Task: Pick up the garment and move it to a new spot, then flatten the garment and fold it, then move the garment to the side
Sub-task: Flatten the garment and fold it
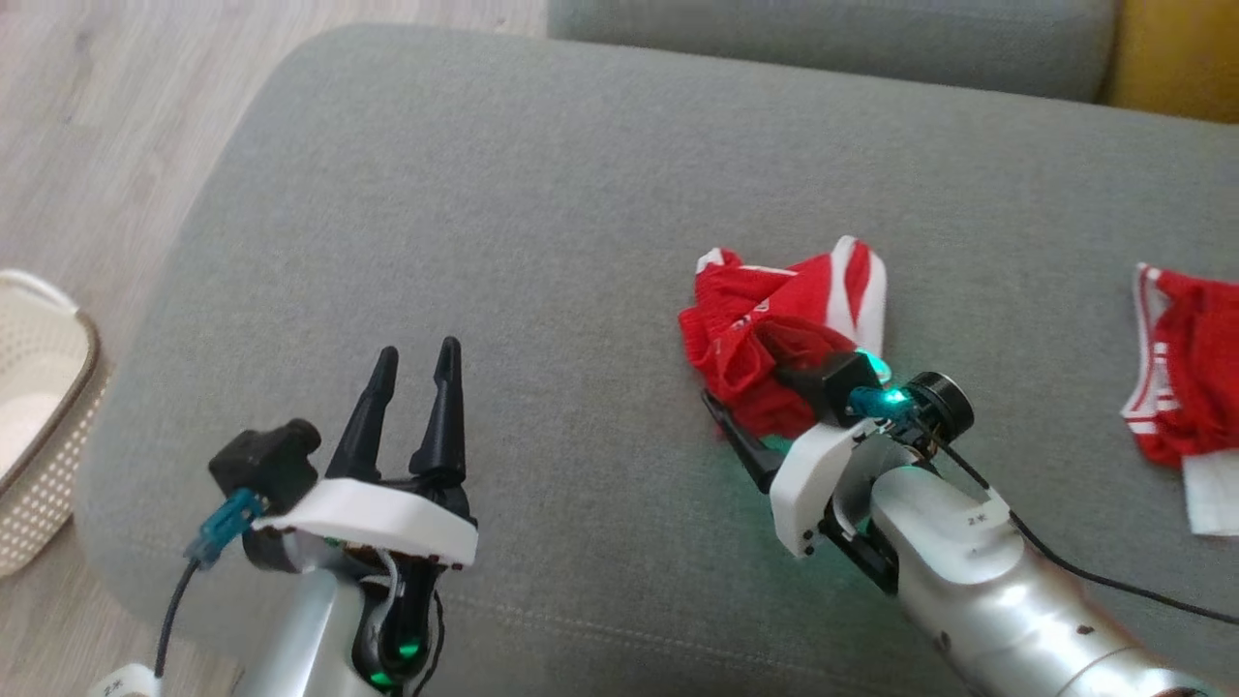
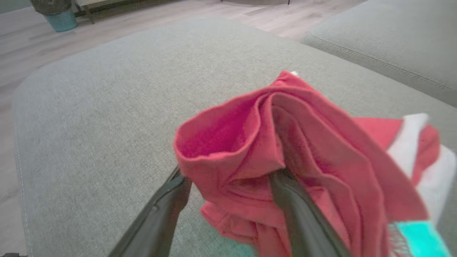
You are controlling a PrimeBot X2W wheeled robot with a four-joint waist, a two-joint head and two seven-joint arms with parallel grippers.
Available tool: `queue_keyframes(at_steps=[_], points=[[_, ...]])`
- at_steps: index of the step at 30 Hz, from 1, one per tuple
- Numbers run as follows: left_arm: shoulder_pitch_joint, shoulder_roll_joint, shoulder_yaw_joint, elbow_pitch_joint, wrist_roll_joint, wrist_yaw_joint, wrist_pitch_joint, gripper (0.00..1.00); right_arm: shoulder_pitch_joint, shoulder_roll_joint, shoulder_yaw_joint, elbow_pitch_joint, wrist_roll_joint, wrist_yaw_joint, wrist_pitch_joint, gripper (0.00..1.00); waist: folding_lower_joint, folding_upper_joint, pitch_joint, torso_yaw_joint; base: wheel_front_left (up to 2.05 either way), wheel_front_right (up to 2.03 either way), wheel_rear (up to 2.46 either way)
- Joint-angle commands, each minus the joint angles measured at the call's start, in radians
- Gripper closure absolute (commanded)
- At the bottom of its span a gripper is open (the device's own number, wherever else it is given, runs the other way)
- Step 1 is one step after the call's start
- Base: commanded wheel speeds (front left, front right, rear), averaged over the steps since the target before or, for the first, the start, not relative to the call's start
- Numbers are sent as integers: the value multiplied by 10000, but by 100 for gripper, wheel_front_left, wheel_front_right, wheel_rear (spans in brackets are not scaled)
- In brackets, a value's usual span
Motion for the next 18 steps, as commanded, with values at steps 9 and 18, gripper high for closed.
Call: queue_keyframes(at_steps=[9,18], points=[[-105,76,549,-426,283,48,-122,0,436,-768,-191,-1772,764,-9,204,0,0,0,-568,-969,0,0,0],[-64,76,532,-541,283,85,-122,0,1696,-1778,-2436,-3800,386,-9,399,0,0,0,-737,-1498,0,0,0]])
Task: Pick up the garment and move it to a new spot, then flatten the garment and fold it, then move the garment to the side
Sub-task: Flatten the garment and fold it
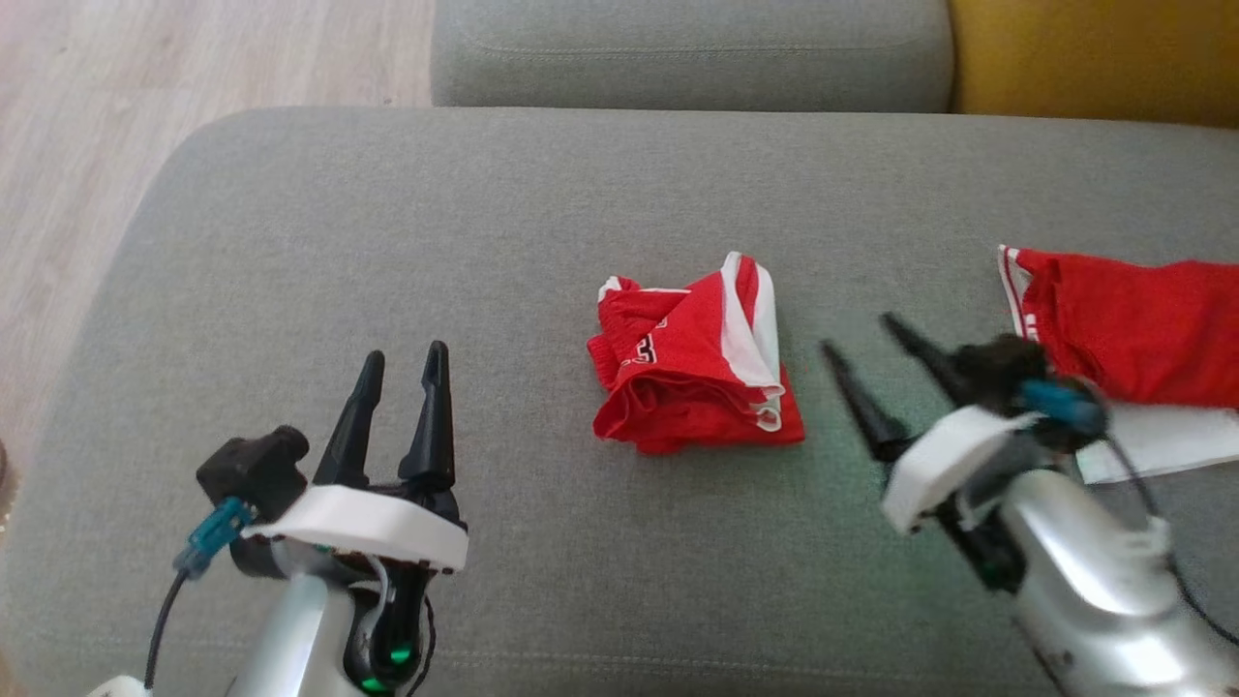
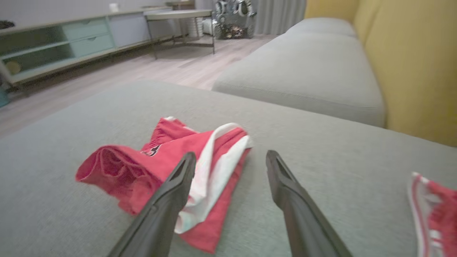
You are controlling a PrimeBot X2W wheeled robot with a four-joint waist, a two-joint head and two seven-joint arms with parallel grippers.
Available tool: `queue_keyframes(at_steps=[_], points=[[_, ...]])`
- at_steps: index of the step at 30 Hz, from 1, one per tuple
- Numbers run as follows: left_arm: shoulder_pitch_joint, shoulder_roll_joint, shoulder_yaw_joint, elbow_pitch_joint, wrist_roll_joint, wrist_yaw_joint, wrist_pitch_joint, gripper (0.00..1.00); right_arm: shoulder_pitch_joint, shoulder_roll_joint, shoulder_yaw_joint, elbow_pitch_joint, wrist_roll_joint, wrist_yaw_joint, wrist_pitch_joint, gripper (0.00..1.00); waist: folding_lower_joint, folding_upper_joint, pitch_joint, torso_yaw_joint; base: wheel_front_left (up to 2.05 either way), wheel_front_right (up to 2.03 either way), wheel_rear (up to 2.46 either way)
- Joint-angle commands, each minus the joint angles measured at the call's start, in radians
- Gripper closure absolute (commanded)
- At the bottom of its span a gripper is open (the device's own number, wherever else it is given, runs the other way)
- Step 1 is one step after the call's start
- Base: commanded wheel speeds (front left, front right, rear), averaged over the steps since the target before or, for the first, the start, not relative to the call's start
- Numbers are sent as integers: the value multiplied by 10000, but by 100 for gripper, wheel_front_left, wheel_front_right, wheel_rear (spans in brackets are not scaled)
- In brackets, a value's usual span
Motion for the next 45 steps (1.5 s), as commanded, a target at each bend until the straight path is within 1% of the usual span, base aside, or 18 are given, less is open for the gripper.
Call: queue_keyframes(at_steps=[1,3,6,9,13,16,25,26,27,34,45], points=[[-247,74,288,-420,56,86,-122,0,220,-129,-731,-727,-309,-9,-190,0,0,-1,-20,-85,0,0,0],[-248,74,288,-478,58,83,-122,0,647,-79,-1611,-1232,-757,-9,-321,0,0,-1,1,-141,0,0,0],[-243,74,261,-560,71,69,-122,0,1385,210,-2885,-1940,-1563,-9,-518,0,0,-1,54,-190,0,0,0],[-237,74,225,-647,77,41,-122,0,2108,705,-4059,-2605,-2460,-9,-717,0,0,-1,163,-199,0,0,0],[-163,74,143,-680,100,-76,-122,0,3003,1483,-5281,-3294,-3592,-9,-955,0,0,-1,230,-187,0,0,0],[-72,74,149,-677,115,-119,-122,0,3470,1875,-5833,-3556,-4063,-9,-1059,0,0,-1,252,-204,0,0,0],[-63,74,131,-708,100,-121,-122,0,3638,2176,-6307,-3890,-4432,-9,-1154,0,0,-1,341,-234,0,0,0],[-85,74,121,-715,98,-128,-122,0,3594,2185,-6341,-3886,-4436,-9,-1157,64,0,-1,364,-221,0,0,0],[-102,74,114,-719,96,-133,-122,0,3542,2192,-6376,-3862,-4441,-9,-1162,100,0,-1,381,-207,0,0,0],[-271,74,-23,-740,43,-172,-122,0,2906,2211,-5951,-3041,-4572,-9,-1100,100,0,-1,851,37,0,0,0],[-567,74,-56,-604,84,-247,-122,0,1547,2216,-4250,-830,-3973,-9,-975,100,0,-1,1458,527,0,0,0]])
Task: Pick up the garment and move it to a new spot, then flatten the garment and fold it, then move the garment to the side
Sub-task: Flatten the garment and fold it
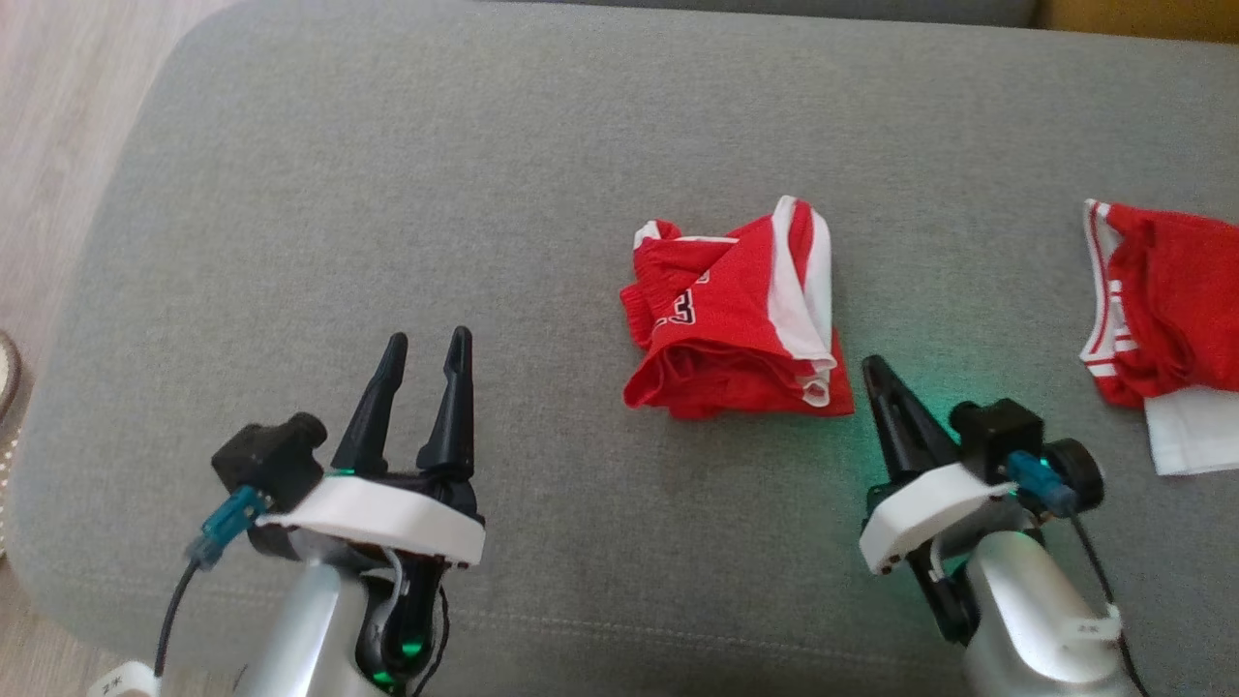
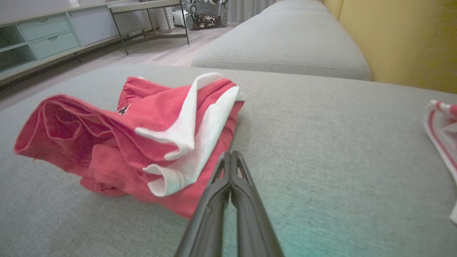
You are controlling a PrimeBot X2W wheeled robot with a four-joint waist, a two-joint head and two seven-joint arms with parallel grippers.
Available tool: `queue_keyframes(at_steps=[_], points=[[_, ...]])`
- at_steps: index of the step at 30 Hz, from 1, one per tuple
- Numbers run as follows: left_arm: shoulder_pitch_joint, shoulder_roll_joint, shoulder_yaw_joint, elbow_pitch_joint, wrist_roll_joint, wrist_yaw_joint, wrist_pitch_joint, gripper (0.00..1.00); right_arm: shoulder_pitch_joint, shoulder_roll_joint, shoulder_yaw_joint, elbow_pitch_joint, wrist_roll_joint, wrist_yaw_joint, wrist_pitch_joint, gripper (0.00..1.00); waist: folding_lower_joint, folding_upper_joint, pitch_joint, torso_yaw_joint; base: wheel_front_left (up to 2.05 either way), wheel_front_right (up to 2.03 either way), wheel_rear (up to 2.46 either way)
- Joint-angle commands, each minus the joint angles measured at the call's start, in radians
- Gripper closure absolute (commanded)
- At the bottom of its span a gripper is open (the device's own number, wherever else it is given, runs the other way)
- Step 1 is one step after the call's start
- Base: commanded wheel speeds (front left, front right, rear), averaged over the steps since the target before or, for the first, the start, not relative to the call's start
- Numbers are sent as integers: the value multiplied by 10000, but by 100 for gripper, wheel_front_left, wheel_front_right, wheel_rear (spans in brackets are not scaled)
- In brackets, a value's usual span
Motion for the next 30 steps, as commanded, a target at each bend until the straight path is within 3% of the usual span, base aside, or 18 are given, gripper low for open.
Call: queue_keyframes(at_steps=[1,14,30], points=[[-474,74,263,-291,78,-38,-122,0,-408,21,367,1,37,-9,-13,100,0,0,106,124,0,0,0],[-622,74,322,-291,57,-47,-122,0,-1516,21,1523,2168,458,-9,-61,100,0,0,383,382,0,0,0],[-693,74,17,-251,-215,16,-122,0,-2923,-204,2492,2034,801,-9,-143,100,0,0,355,880,0,0,0]])
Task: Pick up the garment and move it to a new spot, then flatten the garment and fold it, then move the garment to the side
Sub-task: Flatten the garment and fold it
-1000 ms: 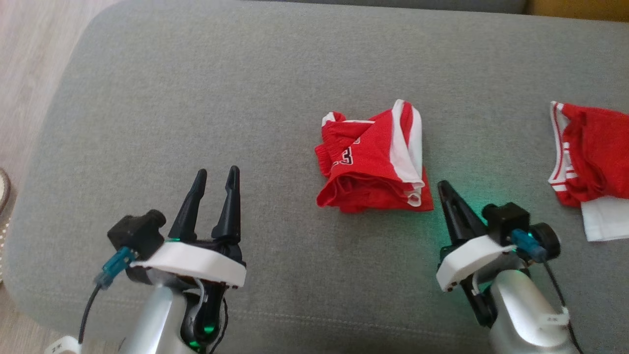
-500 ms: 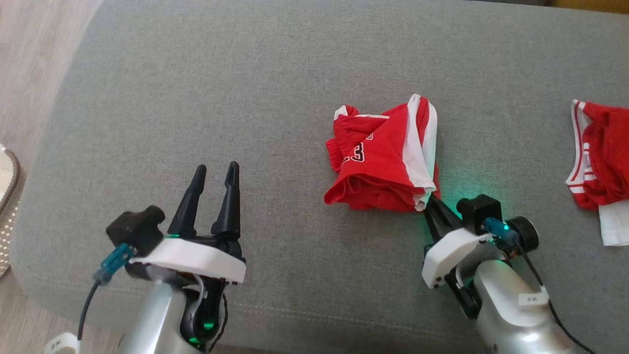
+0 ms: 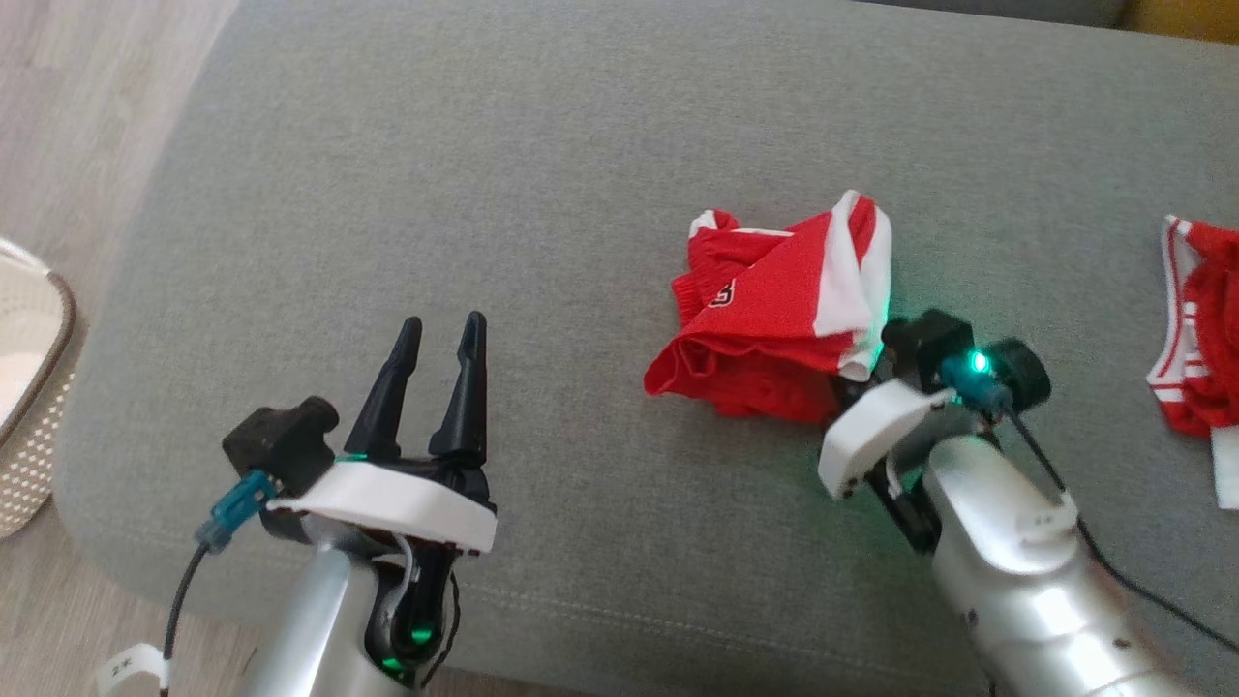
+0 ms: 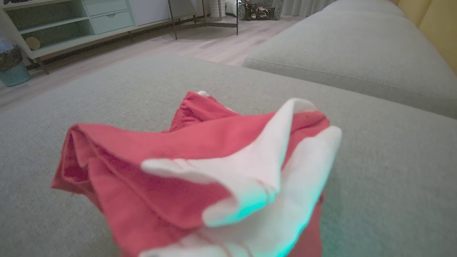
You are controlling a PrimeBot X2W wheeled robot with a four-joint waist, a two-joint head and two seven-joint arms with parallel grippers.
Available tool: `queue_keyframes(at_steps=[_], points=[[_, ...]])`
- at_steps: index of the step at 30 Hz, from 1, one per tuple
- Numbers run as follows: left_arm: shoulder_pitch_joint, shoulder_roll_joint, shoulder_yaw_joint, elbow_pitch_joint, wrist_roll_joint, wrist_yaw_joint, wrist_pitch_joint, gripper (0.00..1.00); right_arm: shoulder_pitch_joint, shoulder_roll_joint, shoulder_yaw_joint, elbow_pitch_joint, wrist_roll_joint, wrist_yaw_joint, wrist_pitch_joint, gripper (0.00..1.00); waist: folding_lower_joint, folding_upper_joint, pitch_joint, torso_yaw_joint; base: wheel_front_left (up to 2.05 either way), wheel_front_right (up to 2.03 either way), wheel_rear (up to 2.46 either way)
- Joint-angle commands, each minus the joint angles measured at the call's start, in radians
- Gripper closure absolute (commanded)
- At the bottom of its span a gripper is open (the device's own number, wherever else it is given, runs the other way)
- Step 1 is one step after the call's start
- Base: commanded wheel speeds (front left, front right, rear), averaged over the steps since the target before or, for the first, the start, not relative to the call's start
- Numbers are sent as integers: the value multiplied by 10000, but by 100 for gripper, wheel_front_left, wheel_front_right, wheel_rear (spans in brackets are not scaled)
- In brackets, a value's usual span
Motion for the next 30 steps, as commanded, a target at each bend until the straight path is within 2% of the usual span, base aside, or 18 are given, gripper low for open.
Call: queue_keyframes(at_steps=[1,9,16,30], points=[[-388,75,241,-297,-91,21,-122,0,-563,0,276,-329,50,-9,-3,100,0,0,55,154,0,0,0],[-473,75,47,-331,-372,102,-122,0,-1727,-329,903,-227,150,-9,455,100,0,0,288,736,0,0,0],[-572,75,-65,-389,-589,156,-122,0,-2336,-451,1734,620,462,-9,994,100,0,0,570,1201,0,0,0],[-736,75,-171,-384,-680,208,-122,0,-4176,-555,2318,2080,975,-9,893,100,0,0,808,1496,0,0,0]])
